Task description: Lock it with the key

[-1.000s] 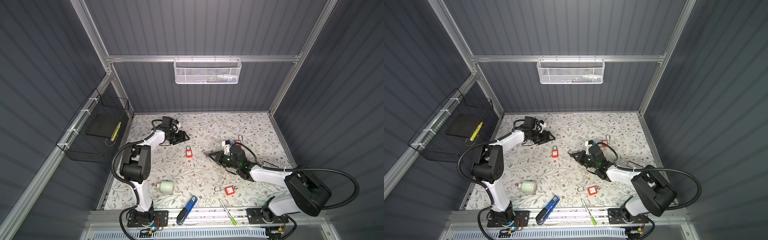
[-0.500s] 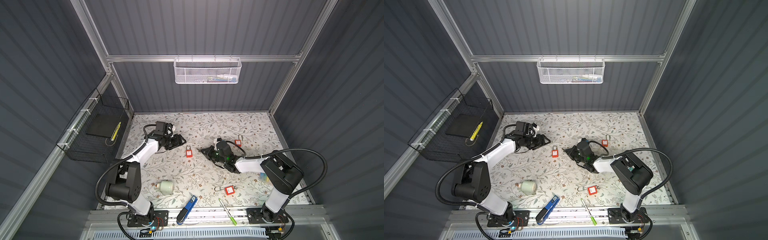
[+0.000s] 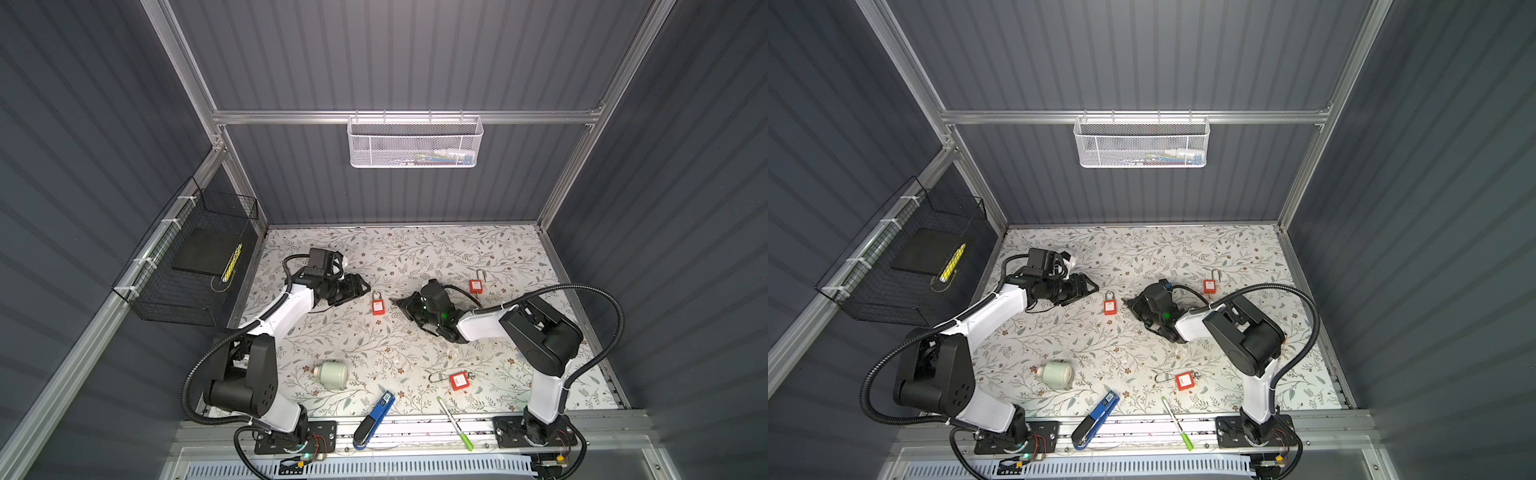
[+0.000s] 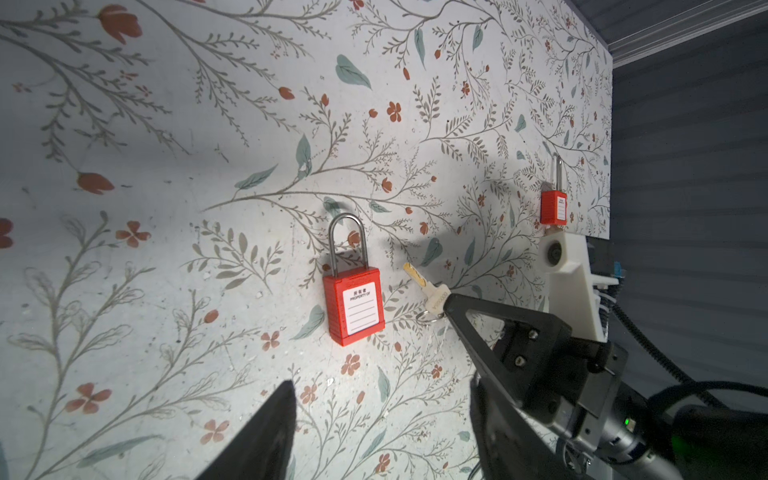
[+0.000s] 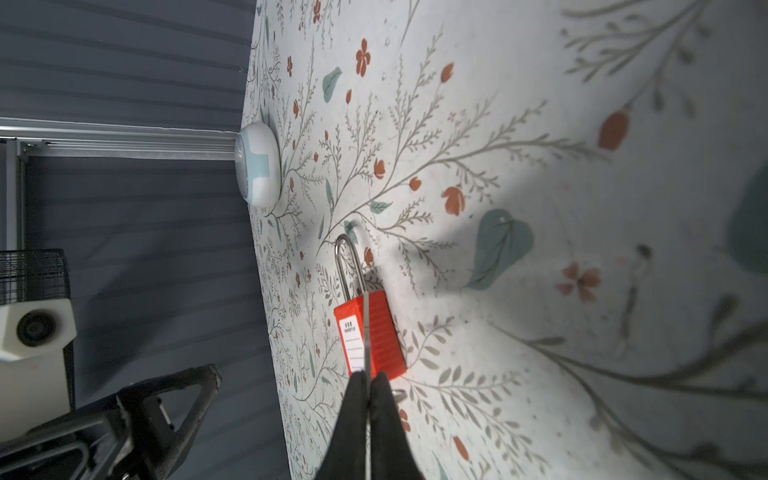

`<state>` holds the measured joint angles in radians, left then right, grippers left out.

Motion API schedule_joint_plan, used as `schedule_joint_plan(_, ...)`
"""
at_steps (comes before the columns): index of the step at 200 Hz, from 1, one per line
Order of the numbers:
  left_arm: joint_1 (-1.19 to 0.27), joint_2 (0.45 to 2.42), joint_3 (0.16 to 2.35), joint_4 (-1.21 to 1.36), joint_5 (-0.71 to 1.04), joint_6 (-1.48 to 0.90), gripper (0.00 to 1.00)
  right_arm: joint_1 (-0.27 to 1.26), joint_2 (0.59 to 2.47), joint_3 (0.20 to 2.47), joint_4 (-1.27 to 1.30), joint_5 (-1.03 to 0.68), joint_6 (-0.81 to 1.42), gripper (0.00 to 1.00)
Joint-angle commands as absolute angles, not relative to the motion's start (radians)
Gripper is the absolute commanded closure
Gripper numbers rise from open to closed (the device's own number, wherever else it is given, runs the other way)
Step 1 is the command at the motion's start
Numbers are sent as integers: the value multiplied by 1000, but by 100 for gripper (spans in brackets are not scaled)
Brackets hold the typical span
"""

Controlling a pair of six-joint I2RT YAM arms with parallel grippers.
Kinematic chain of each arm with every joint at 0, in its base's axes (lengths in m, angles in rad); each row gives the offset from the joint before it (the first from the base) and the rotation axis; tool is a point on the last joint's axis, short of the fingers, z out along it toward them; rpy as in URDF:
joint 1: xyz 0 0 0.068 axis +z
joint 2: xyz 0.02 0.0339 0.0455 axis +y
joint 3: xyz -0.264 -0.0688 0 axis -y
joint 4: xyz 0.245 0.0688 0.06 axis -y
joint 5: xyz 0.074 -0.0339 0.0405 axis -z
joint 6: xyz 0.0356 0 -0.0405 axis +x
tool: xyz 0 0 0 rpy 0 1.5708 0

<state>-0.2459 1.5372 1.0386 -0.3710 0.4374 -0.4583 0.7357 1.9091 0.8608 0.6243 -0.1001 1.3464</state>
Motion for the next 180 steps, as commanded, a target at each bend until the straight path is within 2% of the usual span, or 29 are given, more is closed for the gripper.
schedule_joint_plan(1,-240,1508,1029,-378,449,-471,32,741,1941,907,589,-92,1362,100)
schedule_joint_plan(61,-240,1487,1006,-357,444,-485,31,742,1960,911,551,-101,1390,98)
schedule_joint_plan(84,-239,1489,1002,-355,445,-487,31,741,1969,913,556,-119,1392,93)
schedule_joint_plan(98,-239,1489,1007,-370,431,-473,31,741,1968,911,555,-123,1390,86)
schedule_joint_plan(126,-239,1486,1022,-398,404,-450,31,742,1973,909,559,-143,1393,81)
schedule_joint_plan(163,-239,1483,1037,-424,388,-431,30,742,1975,907,561,-150,1396,67)
schedule_joint_plan(180,-238,1483,1042,-434,380,-424,30,742,1977,905,565,-154,1401,66)
